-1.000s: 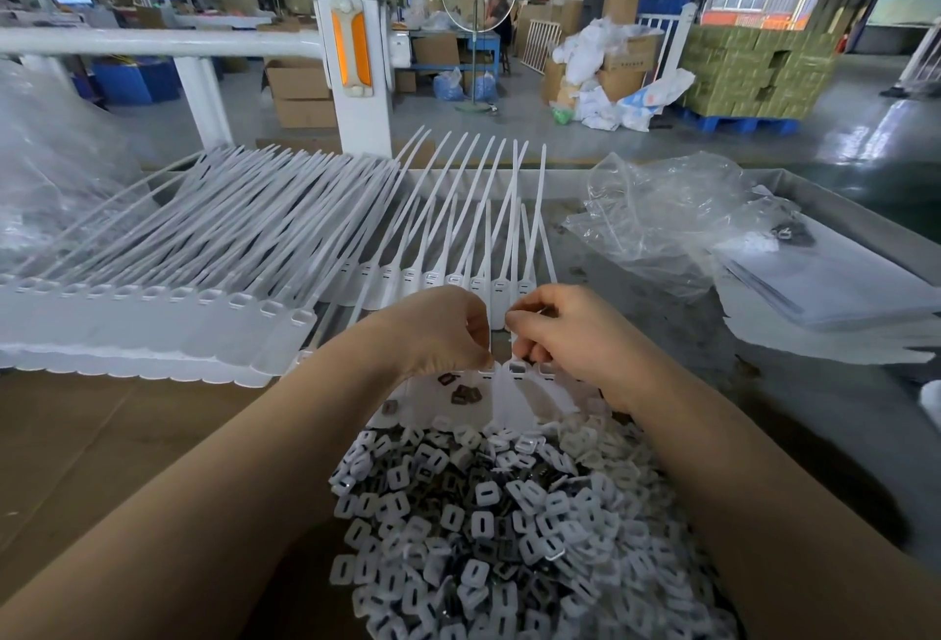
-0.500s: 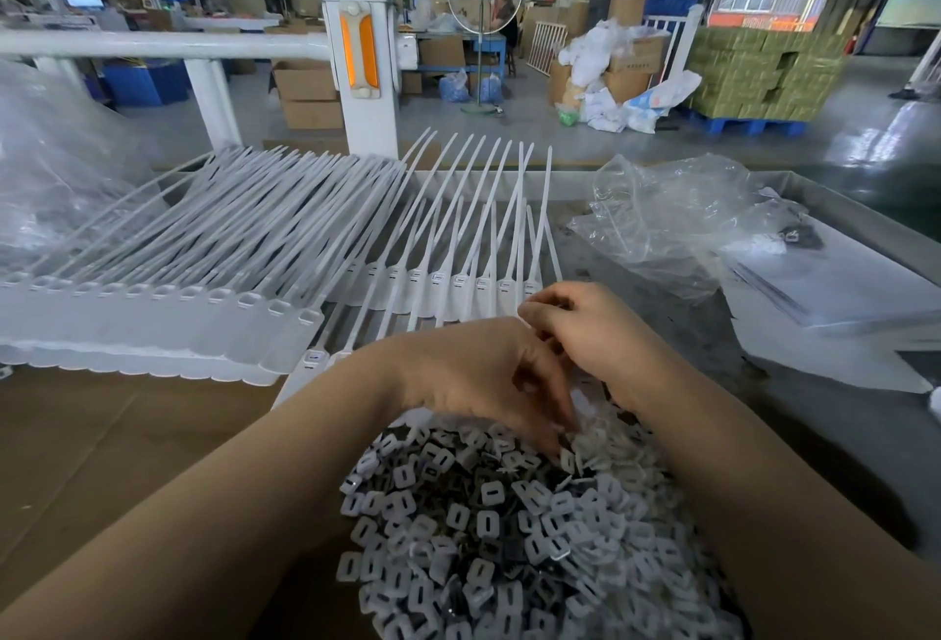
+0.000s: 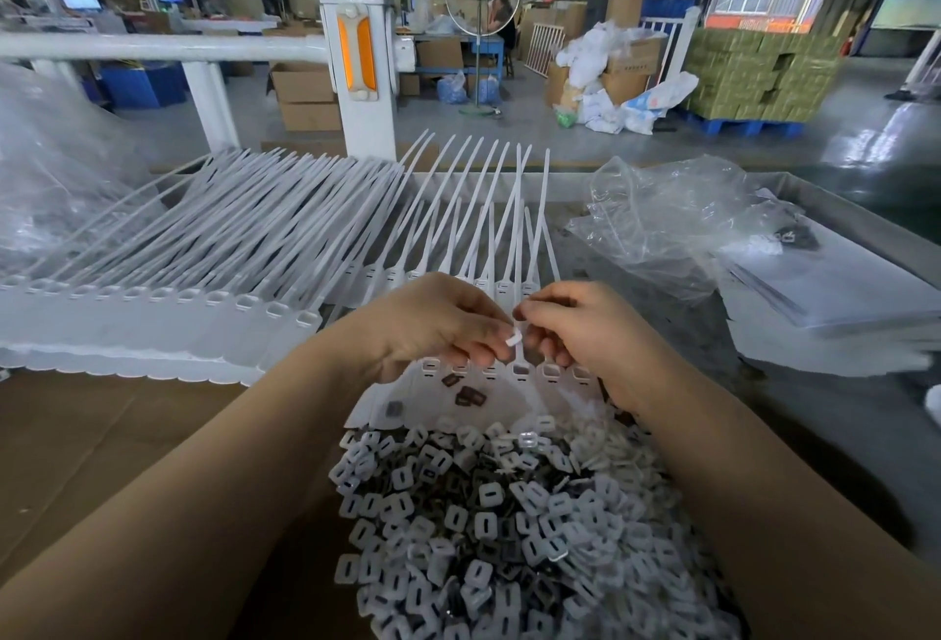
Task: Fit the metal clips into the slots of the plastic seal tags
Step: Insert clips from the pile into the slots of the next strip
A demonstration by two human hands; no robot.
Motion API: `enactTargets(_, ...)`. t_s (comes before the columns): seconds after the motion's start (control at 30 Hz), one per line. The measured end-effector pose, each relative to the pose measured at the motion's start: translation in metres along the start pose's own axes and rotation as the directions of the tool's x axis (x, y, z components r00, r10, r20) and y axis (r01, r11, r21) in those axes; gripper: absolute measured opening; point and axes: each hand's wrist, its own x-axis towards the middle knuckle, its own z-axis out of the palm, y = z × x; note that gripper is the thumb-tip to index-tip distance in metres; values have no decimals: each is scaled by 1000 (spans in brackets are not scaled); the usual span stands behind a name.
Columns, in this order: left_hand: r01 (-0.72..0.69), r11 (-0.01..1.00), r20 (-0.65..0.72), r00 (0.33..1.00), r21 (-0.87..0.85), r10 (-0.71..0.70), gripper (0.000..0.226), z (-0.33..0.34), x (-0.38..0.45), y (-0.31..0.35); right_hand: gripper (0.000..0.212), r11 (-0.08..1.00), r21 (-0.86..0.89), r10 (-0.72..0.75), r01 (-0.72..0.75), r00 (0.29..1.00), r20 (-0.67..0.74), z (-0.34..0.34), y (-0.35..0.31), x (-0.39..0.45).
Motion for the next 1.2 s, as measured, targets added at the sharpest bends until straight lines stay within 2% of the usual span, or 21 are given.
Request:
enactTargets(0.13,48,985,-89,994,-169,-64,6,-2,1,0,12,999,28,36,-37,999,29,-1,-3,-1)
enactTargets(0.3,44,980,-105,992,-193,-65,6,-1,0,0,8,999,36,18,-20,999,50,-2,-4,-3)
enactTargets(0.7,28,998,-135,990,-48,-34,2,3,2,-2,10,999,-32,6,-4,998,57,1,-3,-3)
enactTargets(0.93,123,989,-179,978,83,-107,15,12,1,2,9,995,83,54,-52,998,-31,0,-1,0)
enactTargets(1.2,150,971,-239,965,187,-103,8,28,3,3,9,995,80,61,-58,998,-27,0,0,1)
